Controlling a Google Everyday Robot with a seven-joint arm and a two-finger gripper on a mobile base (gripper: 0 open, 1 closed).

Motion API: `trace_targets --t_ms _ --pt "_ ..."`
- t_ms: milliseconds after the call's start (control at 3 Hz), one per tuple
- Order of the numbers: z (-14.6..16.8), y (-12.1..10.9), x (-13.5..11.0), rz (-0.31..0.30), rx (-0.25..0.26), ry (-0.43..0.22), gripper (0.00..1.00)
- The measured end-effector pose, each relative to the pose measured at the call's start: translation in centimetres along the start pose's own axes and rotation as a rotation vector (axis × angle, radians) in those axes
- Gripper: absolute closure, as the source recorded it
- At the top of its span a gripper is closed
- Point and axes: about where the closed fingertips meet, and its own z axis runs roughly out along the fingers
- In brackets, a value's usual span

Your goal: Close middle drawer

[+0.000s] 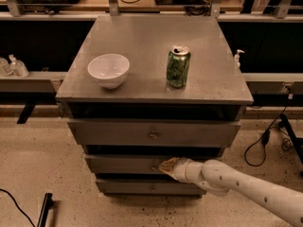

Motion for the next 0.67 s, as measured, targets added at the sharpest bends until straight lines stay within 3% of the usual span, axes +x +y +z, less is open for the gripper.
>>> trace_targets --t_ms 333,667 --pt "0.00 0.00 0.00 0.000 0.000 0.000 0.89" --pt "0.00 0.00 0.00 0.000 0.000 0.000 0.71"
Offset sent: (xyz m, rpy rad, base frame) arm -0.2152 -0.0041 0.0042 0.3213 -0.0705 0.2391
